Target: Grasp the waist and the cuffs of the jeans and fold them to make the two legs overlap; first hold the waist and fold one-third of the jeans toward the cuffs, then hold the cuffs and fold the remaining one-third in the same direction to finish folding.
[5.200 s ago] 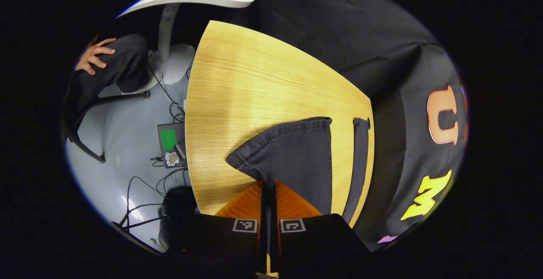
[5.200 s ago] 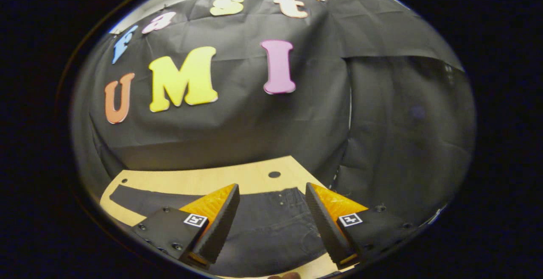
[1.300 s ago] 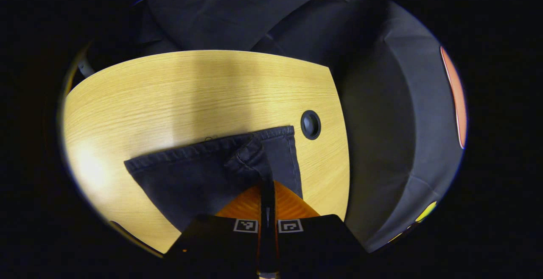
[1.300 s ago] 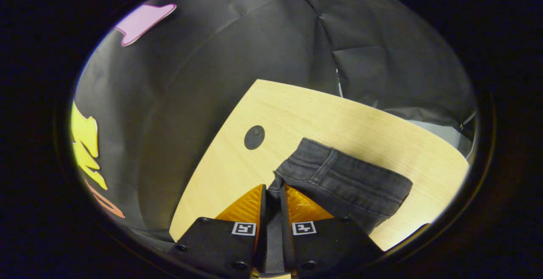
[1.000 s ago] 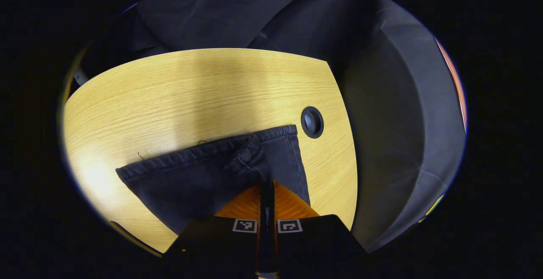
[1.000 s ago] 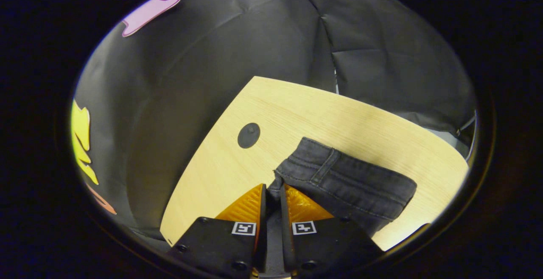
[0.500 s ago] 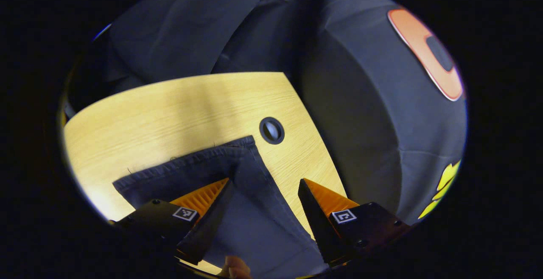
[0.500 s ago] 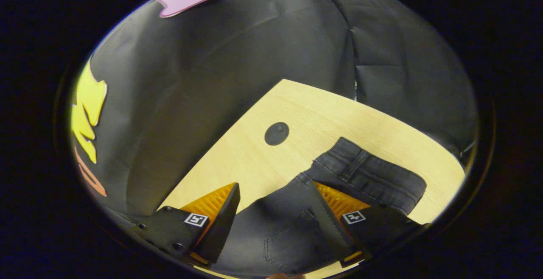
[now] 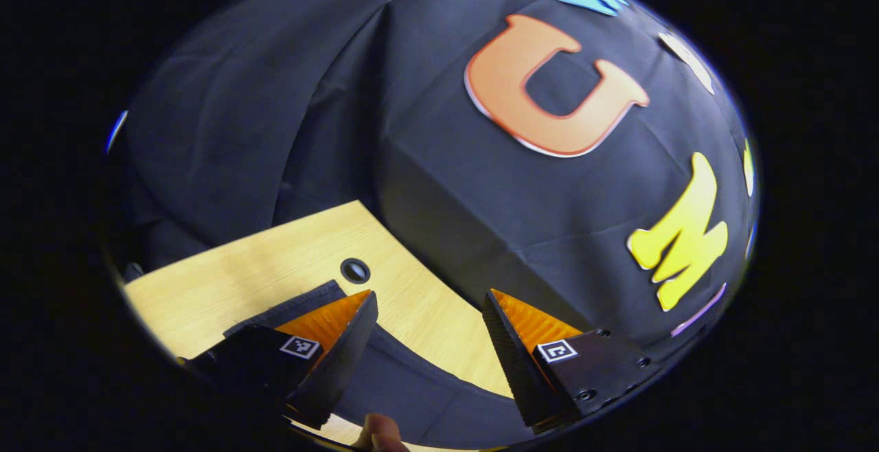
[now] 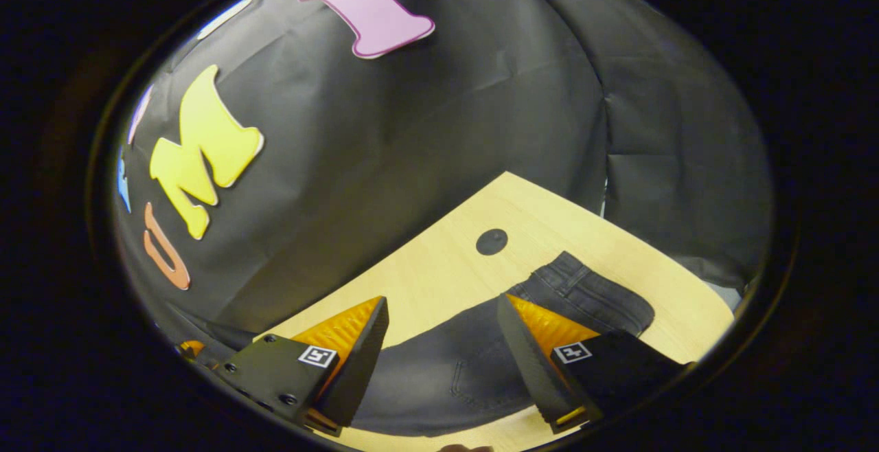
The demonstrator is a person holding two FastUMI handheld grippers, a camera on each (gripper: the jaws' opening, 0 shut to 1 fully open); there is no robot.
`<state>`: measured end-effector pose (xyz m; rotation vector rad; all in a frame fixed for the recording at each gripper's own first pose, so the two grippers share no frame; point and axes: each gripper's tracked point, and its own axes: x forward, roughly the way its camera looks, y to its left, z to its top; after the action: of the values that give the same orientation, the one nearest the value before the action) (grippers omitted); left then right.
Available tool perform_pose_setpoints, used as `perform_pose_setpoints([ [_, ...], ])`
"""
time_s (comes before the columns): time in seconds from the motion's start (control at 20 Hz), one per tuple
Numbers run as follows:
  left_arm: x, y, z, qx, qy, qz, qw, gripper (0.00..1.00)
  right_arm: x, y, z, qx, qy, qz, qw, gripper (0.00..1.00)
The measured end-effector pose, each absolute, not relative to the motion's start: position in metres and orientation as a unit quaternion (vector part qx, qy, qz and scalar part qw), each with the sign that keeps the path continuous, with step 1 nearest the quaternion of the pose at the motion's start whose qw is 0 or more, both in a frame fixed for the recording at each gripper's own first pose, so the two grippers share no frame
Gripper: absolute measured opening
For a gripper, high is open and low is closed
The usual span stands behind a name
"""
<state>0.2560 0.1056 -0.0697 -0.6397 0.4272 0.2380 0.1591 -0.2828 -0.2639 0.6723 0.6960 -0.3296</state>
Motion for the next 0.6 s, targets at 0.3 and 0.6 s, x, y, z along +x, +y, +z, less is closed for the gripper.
perform_pose_setpoints([
  [0.3,0.195,0.066,0.003,-0.157,0.121,0.078,0.977,1.0,0.108,-0.3,-0.229,0.329,0.311,-0.163,0.877,0.98],
  [0.6,0.131,0.009,0.04,-0.033,0.068,0.034,0.997,0.99,0.06,-0.311,-0.215,0.343,0.295,-0.175,0.874,0.98],
])
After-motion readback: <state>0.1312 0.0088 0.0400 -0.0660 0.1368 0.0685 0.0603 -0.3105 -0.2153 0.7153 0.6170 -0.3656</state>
